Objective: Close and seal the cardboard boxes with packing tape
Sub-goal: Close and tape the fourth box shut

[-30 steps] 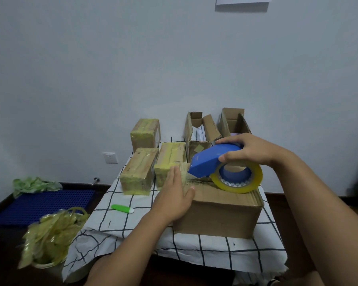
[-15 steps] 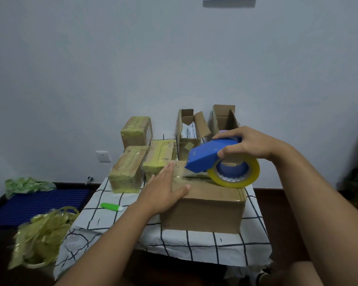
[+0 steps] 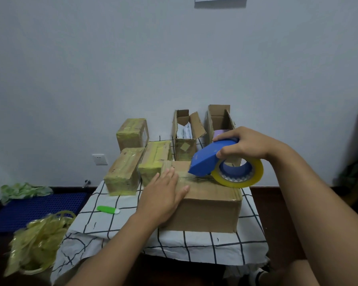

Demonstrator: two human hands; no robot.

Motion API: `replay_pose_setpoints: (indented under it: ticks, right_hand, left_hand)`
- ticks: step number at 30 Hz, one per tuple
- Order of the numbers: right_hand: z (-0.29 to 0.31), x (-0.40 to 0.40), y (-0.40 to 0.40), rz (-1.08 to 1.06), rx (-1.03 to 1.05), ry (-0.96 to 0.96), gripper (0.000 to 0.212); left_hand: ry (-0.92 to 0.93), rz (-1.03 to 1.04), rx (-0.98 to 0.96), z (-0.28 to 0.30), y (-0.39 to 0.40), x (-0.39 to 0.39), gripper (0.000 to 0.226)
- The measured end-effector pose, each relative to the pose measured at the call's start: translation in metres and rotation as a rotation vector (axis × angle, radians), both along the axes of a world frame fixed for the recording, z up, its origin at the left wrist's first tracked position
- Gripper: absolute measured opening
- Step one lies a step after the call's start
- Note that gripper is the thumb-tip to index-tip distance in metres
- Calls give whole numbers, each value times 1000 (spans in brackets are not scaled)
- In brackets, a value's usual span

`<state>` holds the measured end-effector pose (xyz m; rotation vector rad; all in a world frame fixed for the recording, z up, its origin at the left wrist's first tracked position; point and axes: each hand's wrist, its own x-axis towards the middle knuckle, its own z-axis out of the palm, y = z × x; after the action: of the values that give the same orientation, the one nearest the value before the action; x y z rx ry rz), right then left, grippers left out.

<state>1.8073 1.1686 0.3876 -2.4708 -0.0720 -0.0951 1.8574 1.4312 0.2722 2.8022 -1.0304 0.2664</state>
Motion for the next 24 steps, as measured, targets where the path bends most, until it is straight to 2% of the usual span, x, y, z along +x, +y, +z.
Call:
replay_pose_setpoints:
  ticks: [3,7,13,16,21,24]
  right_hand:
    - [0,1,1,3,8,6,36]
    - [4,4,4,20,-26,29,31]
    - [4,8,16,37,-68,18,32]
    - [2,12,24,51,-97,19,40]
    - [3,11,24,29,-107,16,32]
    - [3,10,22,17,-87,11,32]
  left_hand:
    - [7,-11,85,-2,1,-2,110]
    - [-62,-35,194,-2,4,5,107]
    - [-103,-77,256,2,20,12,107]
    - [-82,-91,240,7,24,8,99]
    - [-39,-116,183,10,5,0,109]
    - [-30,-123,148,5,-6,-5,106]
